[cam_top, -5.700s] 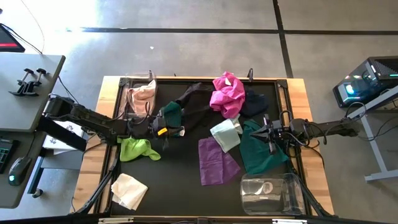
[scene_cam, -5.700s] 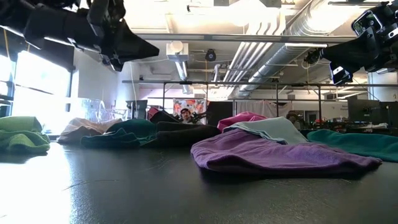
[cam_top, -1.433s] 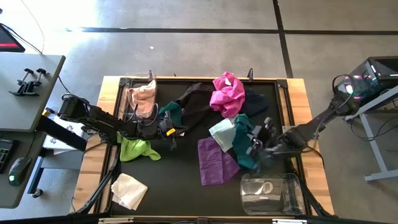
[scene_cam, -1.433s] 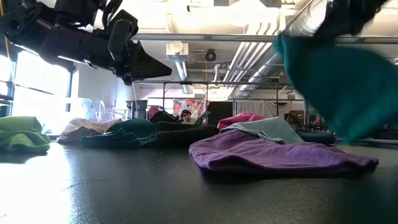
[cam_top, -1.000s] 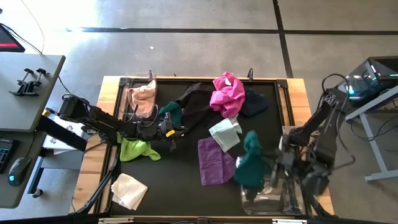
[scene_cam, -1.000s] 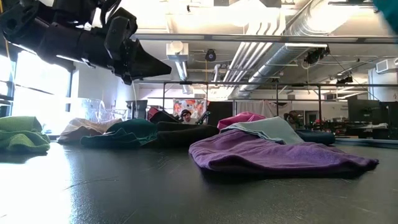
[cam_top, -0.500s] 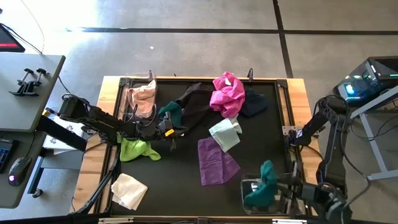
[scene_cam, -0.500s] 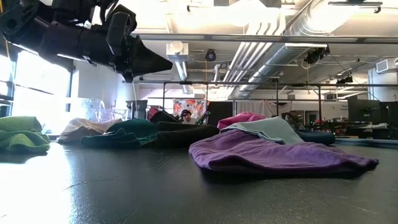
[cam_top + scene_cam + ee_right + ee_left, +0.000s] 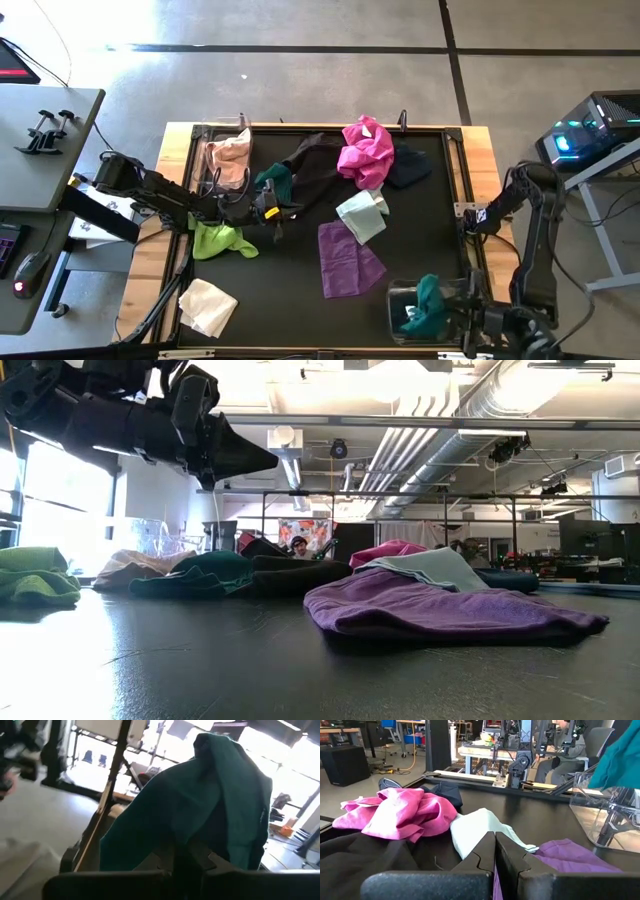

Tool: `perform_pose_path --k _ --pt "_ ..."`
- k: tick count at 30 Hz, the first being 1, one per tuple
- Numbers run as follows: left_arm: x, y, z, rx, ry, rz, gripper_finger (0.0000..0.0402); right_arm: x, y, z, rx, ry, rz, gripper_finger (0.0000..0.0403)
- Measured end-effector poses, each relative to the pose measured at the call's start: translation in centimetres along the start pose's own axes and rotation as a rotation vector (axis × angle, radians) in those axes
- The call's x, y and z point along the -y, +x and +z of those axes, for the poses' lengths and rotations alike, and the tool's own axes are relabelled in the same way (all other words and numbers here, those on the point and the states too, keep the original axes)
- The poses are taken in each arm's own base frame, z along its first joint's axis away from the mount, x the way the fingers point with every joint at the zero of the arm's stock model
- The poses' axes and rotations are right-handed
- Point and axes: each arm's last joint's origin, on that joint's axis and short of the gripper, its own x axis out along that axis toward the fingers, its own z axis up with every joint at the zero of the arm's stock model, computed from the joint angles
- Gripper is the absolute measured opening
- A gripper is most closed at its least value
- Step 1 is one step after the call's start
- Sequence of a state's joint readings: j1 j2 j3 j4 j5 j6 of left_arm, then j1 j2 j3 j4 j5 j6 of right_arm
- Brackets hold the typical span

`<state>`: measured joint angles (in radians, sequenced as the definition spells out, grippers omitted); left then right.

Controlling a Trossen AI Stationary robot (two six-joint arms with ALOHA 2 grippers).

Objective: Sort towels by color in basket
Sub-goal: Put the right green towel into the bottom transparent bin

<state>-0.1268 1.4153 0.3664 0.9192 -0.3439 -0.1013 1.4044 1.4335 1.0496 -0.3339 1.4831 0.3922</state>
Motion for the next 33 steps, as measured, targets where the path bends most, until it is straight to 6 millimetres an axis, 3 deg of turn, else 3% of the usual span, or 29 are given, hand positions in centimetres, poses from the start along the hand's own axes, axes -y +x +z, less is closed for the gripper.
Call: perform_pose_path --k 5,9,15,20,25,33 --pt "0.0 0.0 0.0 -0.001 0.000 0.000 0.0000 0.0 0.2 -1.6 -0.040 0.027 0.020 0.0007" --pt "0.0 0.0 0.0 -0.001 0.000 0.000 0.0000 0.8 0.7 -3.0 -0.178 0.127 0.073 0.0007" --pt "0.0 0.0 0.0 -0.001 0.000 0.000 0.0000 2.6 1.9 -5.5 -0.682 0.399 0.029 0.0007" --pt "-0.1 0.0 0.0 -0.001 0.000 0.002 0.0000 2.8 1.9 -6.3 -1.026 0.481 0.028 0.0007" --pt "-0.1 0.0 0.0 -0.001 0.000 0.003 0.0000 2.3 1.9 -6.1 -1.044 0.507 0.078 0.0010" --pt "-0.1 0.0 0.0 0.000 0.000 0.008 0.0000 1.7 3.0 -5.7 -0.998 0.379 0.237 0.0011"
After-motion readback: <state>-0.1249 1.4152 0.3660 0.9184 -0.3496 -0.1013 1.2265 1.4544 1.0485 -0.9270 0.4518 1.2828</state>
